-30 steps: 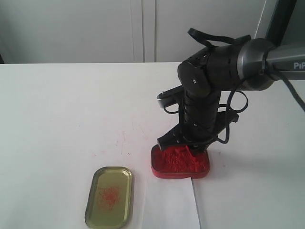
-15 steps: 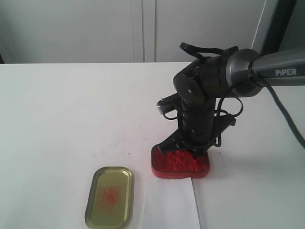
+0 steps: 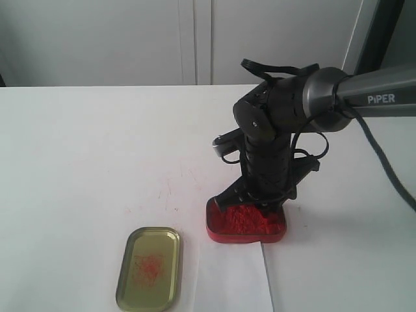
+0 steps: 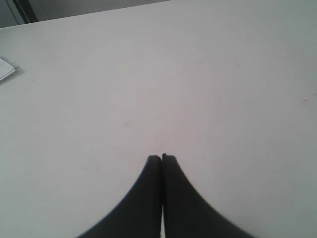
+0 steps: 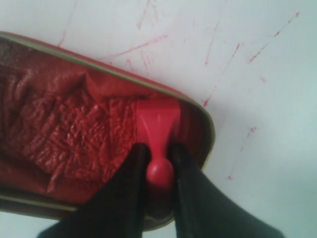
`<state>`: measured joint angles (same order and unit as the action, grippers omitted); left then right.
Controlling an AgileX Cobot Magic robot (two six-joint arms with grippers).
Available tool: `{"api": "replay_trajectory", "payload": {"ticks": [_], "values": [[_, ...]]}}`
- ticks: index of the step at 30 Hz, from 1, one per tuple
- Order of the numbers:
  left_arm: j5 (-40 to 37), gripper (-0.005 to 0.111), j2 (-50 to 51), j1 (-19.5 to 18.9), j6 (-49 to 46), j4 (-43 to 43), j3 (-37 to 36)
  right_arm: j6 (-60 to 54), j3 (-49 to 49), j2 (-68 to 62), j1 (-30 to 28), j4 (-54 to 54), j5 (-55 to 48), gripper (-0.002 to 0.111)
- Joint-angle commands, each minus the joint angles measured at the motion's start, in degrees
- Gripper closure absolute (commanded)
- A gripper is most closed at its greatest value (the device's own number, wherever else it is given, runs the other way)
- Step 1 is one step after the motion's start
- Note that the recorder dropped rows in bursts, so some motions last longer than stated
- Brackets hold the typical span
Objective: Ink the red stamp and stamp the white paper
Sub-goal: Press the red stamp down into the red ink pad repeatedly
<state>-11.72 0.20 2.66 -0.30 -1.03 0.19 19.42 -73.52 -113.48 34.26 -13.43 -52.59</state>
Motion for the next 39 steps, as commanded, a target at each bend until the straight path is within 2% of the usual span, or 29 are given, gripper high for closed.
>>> {"api": "replay_trajectory", "payload": {"ticks": [1, 39], "values": [[0.1, 0.107, -0.2, -0.2, -0.2, 0.1, -0.2, 0.2, 1.0, -2.5, -0.6, -0.4, 0.5, 0.108], [0.1, 0.107, -0.2, -0.2, -0.2, 0.1, -0.2, 0.3, 1.0, 6.2, -0.6, -0.4, -0.9, 0.108]]}}
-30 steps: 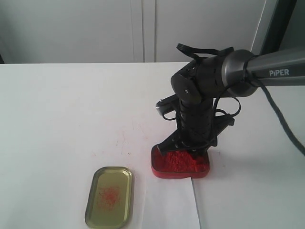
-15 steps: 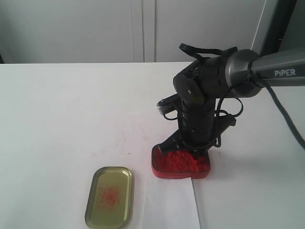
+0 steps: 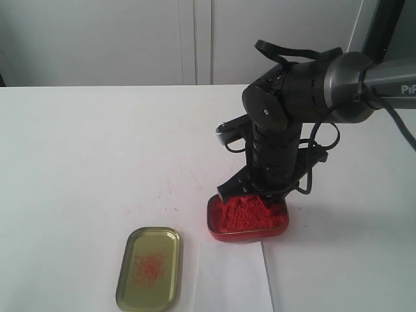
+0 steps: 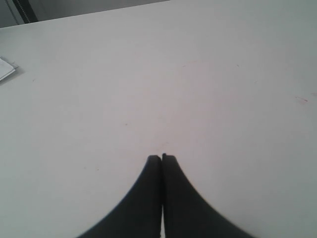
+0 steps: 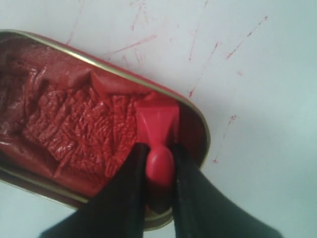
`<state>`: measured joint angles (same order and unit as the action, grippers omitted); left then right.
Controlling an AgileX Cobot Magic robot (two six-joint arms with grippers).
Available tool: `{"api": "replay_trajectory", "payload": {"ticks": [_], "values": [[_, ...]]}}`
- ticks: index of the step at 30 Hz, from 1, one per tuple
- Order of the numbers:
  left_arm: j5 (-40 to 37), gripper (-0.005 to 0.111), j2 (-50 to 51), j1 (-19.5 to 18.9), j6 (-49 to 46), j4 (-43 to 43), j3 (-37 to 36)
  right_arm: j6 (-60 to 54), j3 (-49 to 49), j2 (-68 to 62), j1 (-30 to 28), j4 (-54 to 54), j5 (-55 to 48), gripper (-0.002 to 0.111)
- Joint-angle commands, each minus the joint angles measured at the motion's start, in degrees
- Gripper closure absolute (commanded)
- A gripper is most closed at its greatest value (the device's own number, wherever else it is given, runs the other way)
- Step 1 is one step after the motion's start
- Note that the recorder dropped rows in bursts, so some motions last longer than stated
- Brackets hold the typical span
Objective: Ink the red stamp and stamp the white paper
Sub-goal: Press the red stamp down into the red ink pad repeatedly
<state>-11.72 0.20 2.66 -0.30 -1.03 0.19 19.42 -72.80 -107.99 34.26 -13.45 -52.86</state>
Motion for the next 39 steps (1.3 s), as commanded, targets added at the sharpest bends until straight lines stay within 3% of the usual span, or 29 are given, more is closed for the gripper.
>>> {"api": "replay_trajectory", "payload": {"ticks": [1, 39], "values": [[0.1, 0.107, -0.2, -0.2, -0.2, 0.1, -0.2, 0.3, 0.3, 0.7, -0.6, -0.3, -0.8, 0.108], [0.1, 0.107, -0.2, -0.2, -0.2, 0.1, -0.2, 0.3, 0.3, 1.5, -0.6, -0.1, -0.4, 0.108]]}}
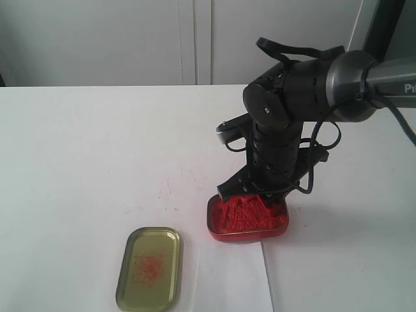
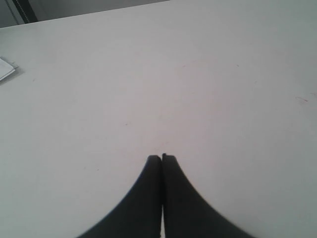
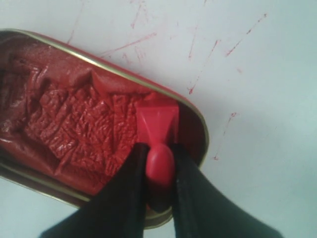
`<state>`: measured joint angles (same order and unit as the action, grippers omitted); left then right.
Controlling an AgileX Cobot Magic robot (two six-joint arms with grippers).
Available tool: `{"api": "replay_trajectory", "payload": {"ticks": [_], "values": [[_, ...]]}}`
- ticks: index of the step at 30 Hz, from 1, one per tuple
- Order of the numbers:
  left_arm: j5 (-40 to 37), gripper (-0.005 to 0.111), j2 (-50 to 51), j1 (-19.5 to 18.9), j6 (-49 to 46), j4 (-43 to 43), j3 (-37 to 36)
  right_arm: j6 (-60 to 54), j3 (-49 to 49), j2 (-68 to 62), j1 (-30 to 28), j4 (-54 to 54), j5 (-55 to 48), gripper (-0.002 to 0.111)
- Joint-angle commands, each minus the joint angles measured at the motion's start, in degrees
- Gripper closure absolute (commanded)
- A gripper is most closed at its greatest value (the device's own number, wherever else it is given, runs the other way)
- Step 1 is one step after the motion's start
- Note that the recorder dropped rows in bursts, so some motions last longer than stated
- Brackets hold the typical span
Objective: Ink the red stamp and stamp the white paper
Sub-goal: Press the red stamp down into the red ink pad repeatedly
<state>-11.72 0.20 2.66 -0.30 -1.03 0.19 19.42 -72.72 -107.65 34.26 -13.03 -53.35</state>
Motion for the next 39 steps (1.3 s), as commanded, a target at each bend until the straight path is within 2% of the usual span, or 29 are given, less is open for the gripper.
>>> {"api": "replay_trajectory", "payload": {"ticks": [1, 39], "values": [[0.1, 0.107, -0.2, -0.2, -0.2, 0.1, -0.2, 0.3, 0.2, 1.2, -0.6, -0.6, 0.2, 0.108], [0.1, 0.107, -0.2, -0.2, -0.2, 0.1, -0.2, 0.3, 0.2, 0.1, -0.6, 0.8, 3.5, 0.108]]}}
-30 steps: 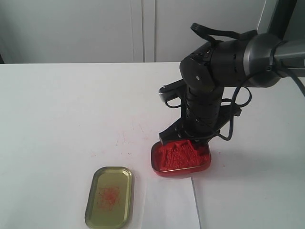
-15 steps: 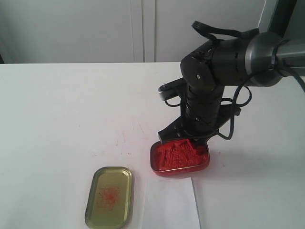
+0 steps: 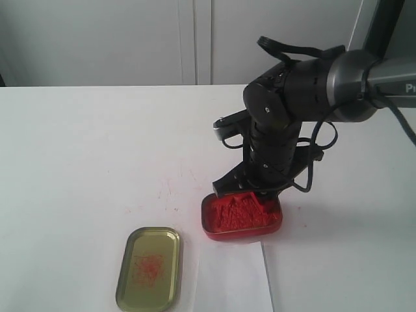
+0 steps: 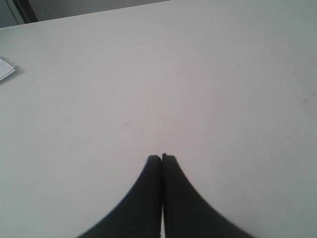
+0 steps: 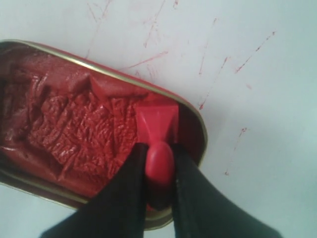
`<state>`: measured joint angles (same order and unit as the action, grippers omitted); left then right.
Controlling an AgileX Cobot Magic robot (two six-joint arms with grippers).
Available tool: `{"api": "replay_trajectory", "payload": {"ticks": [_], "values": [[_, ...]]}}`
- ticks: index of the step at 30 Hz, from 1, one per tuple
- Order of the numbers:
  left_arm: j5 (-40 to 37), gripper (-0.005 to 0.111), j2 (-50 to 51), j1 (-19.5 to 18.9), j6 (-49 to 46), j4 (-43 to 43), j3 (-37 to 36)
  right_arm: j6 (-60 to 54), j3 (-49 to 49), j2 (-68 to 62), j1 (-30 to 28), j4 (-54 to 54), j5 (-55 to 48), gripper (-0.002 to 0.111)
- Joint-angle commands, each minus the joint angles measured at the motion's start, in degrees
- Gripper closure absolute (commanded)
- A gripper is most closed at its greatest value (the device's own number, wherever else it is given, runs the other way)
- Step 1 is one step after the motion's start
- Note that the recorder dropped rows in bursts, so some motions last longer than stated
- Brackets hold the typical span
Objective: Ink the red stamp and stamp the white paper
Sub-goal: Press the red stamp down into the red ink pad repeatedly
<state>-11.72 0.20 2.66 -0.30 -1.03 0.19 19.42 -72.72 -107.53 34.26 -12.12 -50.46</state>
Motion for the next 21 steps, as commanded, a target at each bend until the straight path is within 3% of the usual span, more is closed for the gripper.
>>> {"api": "replay_trajectory", "payload": {"ticks": [1, 21], "values": [[0.1, 0.107, -0.2, -0.2, -0.2, 0.1, -0.2, 0.3, 0.2, -0.1, -0.6, -0.1, 0.9, 0.108], [0.1, 0.107, -0.2, -0.2, -0.2, 0.1, -0.2, 0.3, 0.2, 2.0, -0.6, -0.1, -0.6, 0.108]]}}
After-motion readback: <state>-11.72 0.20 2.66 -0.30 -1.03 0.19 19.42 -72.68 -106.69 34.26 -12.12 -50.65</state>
